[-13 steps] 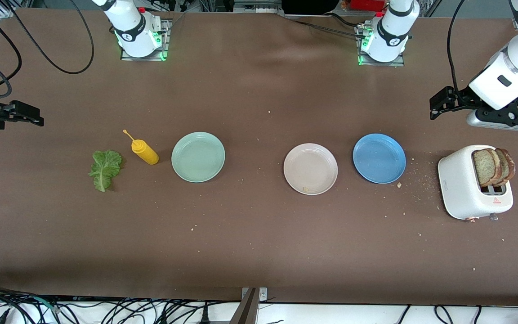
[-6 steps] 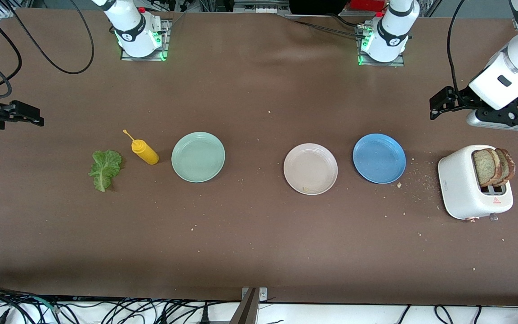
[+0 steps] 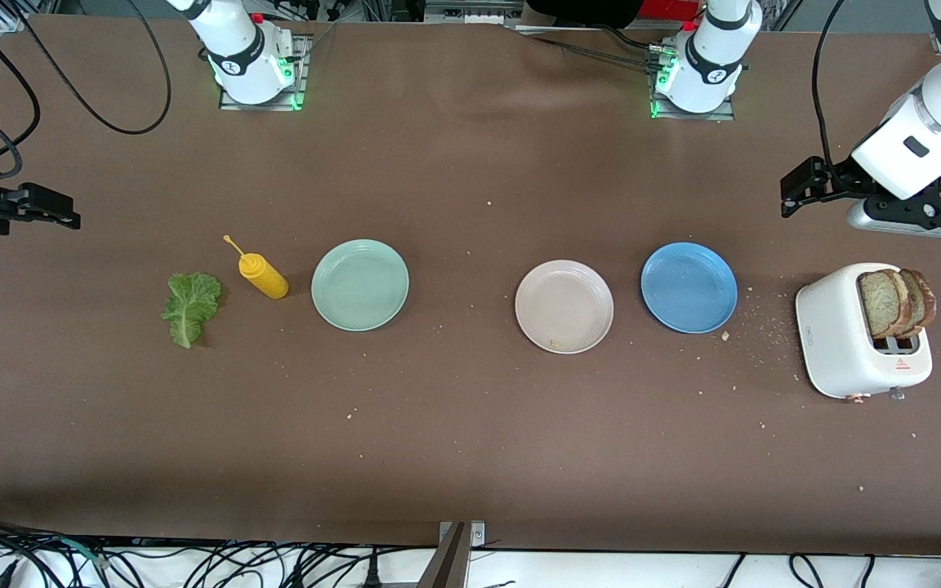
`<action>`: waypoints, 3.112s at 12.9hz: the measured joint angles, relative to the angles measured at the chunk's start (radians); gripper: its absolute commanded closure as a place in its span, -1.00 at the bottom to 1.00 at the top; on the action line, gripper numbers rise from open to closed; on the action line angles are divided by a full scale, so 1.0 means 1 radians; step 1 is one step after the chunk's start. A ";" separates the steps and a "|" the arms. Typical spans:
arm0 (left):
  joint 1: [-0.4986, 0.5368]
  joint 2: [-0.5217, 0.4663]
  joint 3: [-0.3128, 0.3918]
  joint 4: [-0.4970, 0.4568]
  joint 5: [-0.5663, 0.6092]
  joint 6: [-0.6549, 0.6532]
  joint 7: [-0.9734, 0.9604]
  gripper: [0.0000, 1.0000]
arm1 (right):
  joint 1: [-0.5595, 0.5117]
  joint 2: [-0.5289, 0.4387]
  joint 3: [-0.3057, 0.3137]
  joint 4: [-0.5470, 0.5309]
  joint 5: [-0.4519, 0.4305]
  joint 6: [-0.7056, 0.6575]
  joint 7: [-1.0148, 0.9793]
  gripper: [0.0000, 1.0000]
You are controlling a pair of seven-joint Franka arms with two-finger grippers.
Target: Make sandwich in beige plate with both arms
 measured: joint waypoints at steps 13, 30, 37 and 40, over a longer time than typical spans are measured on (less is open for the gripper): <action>0.000 0.000 0.000 0.000 0.000 0.000 0.000 -1.00 | 0.000 0.012 0.000 -0.001 0.000 0.001 0.000 -1.00; 0.000 0.000 0.000 0.000 0.000 0.000 0.000 -1.00 | -0.001 0.009 -0.029 0.000 -0.011 0.046 0.011 -1.00; 0.000 0.000 0.000 0.000 0.000 0.000 0.000 -1.00 | 0.002 0.009 -0.023 0.000 -0.011 0.046 0.011 -1.00; 0.000 0.000 0.000 0.000 0.000 0.000 0.000 -1.00 | 0.003 0.009 -0.021 0.000 -0.011 0.043 0.011 -1.00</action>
